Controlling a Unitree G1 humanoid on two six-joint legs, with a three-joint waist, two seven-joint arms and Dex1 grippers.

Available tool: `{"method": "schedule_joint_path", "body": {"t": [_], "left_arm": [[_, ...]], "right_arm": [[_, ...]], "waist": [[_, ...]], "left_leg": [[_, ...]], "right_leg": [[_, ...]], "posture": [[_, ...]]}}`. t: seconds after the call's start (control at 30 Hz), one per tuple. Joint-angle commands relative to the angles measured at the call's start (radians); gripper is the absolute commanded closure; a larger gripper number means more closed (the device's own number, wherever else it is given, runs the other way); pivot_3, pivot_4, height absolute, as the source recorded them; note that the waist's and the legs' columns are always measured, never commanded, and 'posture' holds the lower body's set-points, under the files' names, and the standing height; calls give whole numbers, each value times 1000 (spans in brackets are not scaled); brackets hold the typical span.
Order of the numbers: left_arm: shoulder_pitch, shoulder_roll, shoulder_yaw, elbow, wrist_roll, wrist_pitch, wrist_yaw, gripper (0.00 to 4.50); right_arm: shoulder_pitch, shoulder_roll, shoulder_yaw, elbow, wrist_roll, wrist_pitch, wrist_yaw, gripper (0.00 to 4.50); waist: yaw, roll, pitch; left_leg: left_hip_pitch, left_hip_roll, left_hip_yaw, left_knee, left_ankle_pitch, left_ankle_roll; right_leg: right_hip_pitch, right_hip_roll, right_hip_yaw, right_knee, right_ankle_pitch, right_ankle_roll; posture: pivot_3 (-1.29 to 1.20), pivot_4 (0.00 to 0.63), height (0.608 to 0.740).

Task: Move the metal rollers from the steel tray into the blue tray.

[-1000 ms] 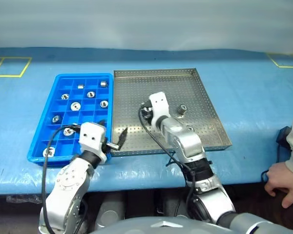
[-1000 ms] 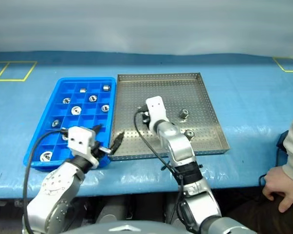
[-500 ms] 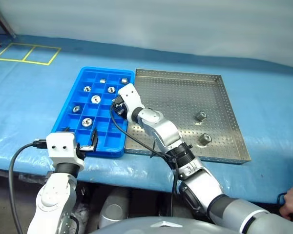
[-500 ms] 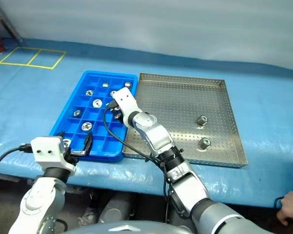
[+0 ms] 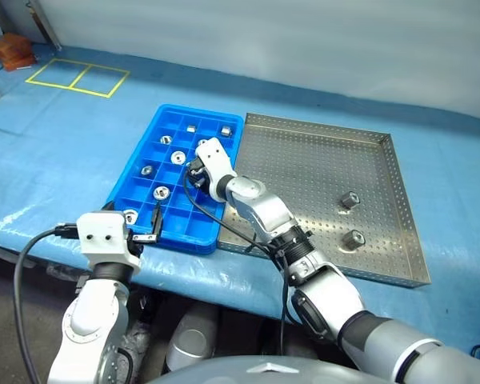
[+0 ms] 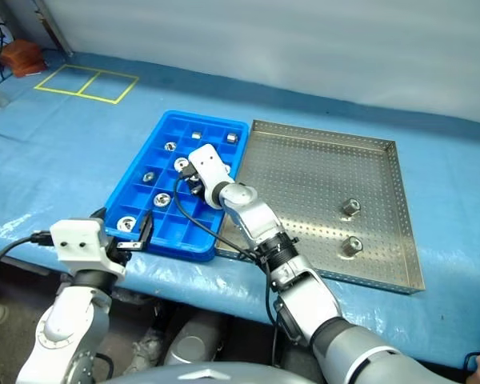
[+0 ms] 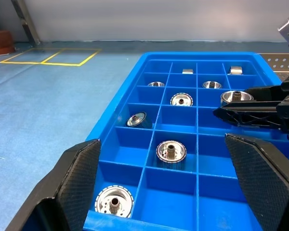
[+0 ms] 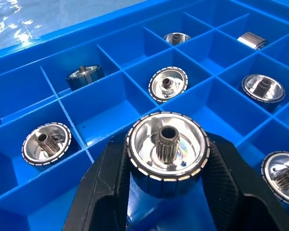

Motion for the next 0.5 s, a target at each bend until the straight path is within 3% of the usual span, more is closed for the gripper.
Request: {"method": "schedule_joint_path", "body": {"t": [0.03,0.2,0.5], "left_arm": [[-7,5,-4,-7,3,-4,-6,0],[-19,16,-2,2,-10,3,-28,0],[-131,101,-87,87,-63,18,-164,0]], "right_arm": [[-18,59,-11,20,2,-23,1,1779],[-1,39,-30,-34,5,-14,-21,111],[153,-103,-177,-419,-16,157,-154,23]], "waist": [[2,0,0],[0,0,0],[-32,2,-1]], "left_leg": [[0,0,0,0,0,0],[0,0,0,0,0,0],[-2,0,-1,1,0,-1]], "right_leg": [[0,0,0,0,0,0],[1,0,-1,0,-1,-2],[2,-1,-6,-1,-2,-3]], "posture": [[491,150,740],[444,150,740],[248,150,740]]}}
